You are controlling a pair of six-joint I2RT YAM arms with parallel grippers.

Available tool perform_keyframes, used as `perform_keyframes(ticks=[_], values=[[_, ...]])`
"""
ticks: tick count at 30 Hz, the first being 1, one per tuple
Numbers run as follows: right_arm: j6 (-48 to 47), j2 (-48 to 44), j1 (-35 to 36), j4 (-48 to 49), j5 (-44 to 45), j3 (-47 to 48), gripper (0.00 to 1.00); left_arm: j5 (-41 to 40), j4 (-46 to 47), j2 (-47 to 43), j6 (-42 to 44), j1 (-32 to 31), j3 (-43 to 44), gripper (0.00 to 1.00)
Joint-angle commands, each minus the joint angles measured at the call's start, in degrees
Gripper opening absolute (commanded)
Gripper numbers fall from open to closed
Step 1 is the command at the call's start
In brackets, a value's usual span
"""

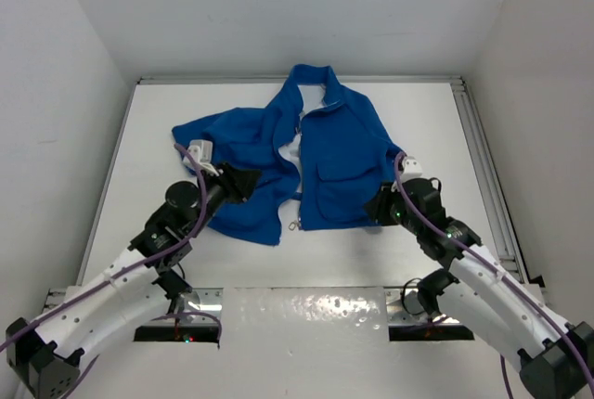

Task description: Zip up the jacket

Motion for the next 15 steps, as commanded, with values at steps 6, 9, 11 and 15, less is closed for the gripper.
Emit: perform_keyframes(ticks=[6,9,11,15], values=[[-0.1,4.7,0.1,6.1,-10.2,0.4,0.00,0.2,-7.9,4.4,-0.9,-0.4,-1.3,0.05],[0.3,6.0,0.1,8.7,-11.4,-0.9,0.00,-0.1,-10.1,6.0,-0.1,-0.7,-1.4,0.00],[0.2,7.6,0.2,9.4,-12.8,-0.6,0.00,-1.4,-11.1,8.5,0.3,-3.1,-1.1,0.00],[0.6,9.1,0.4,11.9,-13.0,-1.6,0.00,-15.9,-19.5,17.7,0.0,-12.7,4.1,0.00]])
